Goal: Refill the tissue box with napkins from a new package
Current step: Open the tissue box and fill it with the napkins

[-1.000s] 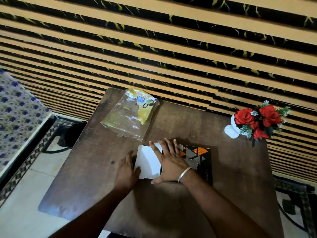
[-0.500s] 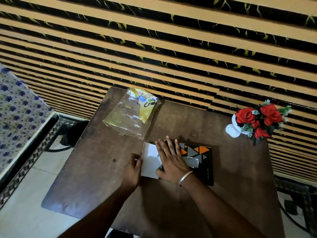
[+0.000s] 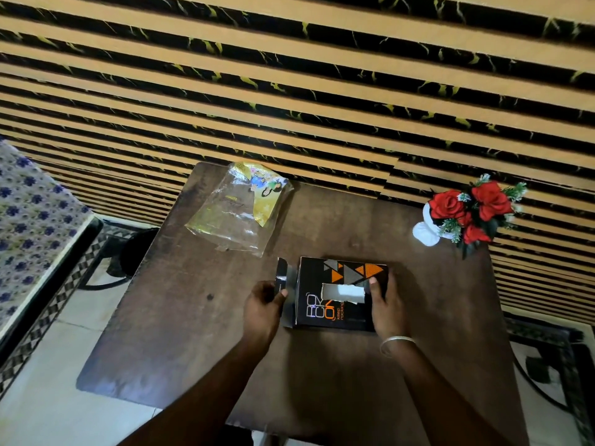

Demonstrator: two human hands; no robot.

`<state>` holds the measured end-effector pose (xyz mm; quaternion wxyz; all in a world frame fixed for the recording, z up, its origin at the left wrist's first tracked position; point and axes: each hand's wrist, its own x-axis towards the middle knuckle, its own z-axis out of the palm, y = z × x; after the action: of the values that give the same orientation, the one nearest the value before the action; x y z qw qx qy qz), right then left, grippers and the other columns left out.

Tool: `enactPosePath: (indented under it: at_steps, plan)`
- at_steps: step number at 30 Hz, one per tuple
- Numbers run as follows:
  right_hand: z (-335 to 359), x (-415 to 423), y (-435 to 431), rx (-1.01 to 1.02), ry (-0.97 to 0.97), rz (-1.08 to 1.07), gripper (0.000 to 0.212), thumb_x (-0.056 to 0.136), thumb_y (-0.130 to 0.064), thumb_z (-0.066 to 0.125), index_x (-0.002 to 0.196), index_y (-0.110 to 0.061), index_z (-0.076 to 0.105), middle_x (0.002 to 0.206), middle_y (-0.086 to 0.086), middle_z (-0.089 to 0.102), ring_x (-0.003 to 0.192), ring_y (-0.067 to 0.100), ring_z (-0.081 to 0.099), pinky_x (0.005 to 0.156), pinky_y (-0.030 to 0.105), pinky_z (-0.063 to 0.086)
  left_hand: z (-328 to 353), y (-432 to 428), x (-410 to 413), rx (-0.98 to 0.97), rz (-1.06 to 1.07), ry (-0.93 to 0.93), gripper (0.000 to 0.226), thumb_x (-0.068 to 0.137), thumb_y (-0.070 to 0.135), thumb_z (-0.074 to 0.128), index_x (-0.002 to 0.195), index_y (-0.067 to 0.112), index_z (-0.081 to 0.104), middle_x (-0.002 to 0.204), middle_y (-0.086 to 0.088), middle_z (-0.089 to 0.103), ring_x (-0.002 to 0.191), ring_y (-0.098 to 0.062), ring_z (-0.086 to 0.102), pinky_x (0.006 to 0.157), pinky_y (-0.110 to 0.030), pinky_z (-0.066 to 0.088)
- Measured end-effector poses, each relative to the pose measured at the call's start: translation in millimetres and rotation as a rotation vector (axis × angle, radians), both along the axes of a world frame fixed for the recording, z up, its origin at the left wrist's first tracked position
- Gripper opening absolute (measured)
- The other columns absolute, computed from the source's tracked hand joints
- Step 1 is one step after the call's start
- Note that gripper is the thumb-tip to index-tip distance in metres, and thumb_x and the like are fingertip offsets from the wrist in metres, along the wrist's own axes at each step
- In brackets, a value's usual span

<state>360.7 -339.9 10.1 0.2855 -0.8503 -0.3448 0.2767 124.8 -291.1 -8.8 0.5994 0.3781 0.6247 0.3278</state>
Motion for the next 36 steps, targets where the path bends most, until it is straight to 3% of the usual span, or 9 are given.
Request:
enactPosePath:
  at_steps: [5,10,13,16,19,24,27,31,36]
  plan:
    - [-4,3,-5,-0.002,0.214,-0.044,0.063,0.097,-0.053,0.043,0.15,-0.023,0.03,0.151,0.011,0.042,0.137,0.032,0.042,0.113,0.048,0.035,14,1,22,-0.088,-0.018,-0.082,0.016,0.099,0.003,0.053,0.111,0.012,0.05,0.103,-0.007,0.065,0.084,-0.021,0.068,0.059,-0.03,0.056]
    - [-2,4,-3,-0.041,0.215,-0.037,0.062,0.099,-0.048,0.041,0.153,-0.023,0.023,0.156,0.008,0.036,0.14,0.03,0.038,0.112,0.042,0.032,15,-11,36,-0.063,0.003,-0.137,0.034,0.106,0.018,0.041,0.136,0.012,0.057,0.121,-0.014,0.071,0.107,-0.032,0.07,0.093,-0.052,0.056]
    - [-4,5,-4,-0.027,0.224,-0.033,0.063,0.099,-0.048,0.041,0.154,-0.023,0.021,0.156,0.009,0.036,0.14,0.03,0.038,0.112,0.041,0.032,18,-20,44,-0.064,-0.05,-0.133,0.039,0.103,0.039,0.047,0.134,0.02,0.059,0.119,-0.006,0.073,0.106,-0.025,0.071,0.095,-0.049,0.056]
    - [-6,5,-2,-0.003,0.245,-0.049,0.063,0.1,-0.045,0.042,0.154,-0.02,0.021,0.155,0.01,0.036,0.14,0.03,0.038,0.113,0.04,0.031,20,-23,52,-0.031,-0.073,-0.066,0.037,0.103,0.02,0.05,0.139,0.02,0.054,0.121,-0.003,0.071,0.104,-0.02,0.071,0.091,-0.039,0.058]
    - [-4,6,-2,0.014,0.286,-0.07,0.062,0.099,-0.046,0.043,0.153,-0.022,0.023,0.154,0.009,0.037,0.14,0.03,0.038,0.115,0.043,0.031,21,-20,50,-0.014,-0.105,-0.033,0.038,0.103,0.021,0.05,0.141,0.022,0.053,0.119,-0.002,0.071,0.102,-0.019,0.071,0.092,-0.044,0.058]
    - [-10,7,-4,0.012,0.395,-0.121,0.073,0.09,-0.059,0.05,0.15,-0.024,0.029,0.153,0.006,0.039,0.138,0.027,0.039,0.115,0.047,0.031,12,-25,47,0.033,-0.206,0.094,0.058,0.101,0.047,0.041,0.155,0.036,0.023,0.14,-0.002,0.059,0.115,-0.02,0.065,0.097,-0.05,0.054]
    - [-11,10,2,0.018,0.411,-0.175,0.064,0.096,-0.048,0.051,0.15,-0.021,0.031,0.153,0.007,0.039,0.139,0.028,0.039,0.115,0.045,0.03,15,-19,52,0.079,-0.197,0.129,0.051,0.102,0.044,0.04,0.152,0.034,0.032,0.134,-0.003,0.063,0.109,-0.02,0.067,0.093,-0.05,0.056]
    - [-8,19,28,0.091,0.469,-0.185,0.072,0.087,-0.059,0.054,0.147,-0.023,0.036,0.148,0.006,0.047,0.135,0.027,0.044,0.115,0.048,0.033,24,13,61,0.149,-0.209,0.122,0.053,0.1,0.048,0.041,0.149,0.027,0.042,0.136,-0.001,0.063,0.118,-0.02,0.063,0.1,-0.049,0.053]
    - [8,39,88,0.166,0.526,-0.232,0.057,0.1,-0.03,0.051,0.151,-0.015,0.029,0.127,-0.002,0.044,0.116,0.014,0.042,0.097,0.027,0.03,36,75,84,0.159,-0.184,0.094,0.038,0.102,0.036,0.043,0.138,0.024,0.052,0.12,-0.001,0.069,0.102,-0.021,0.069,0.091,-0.049,0.057]
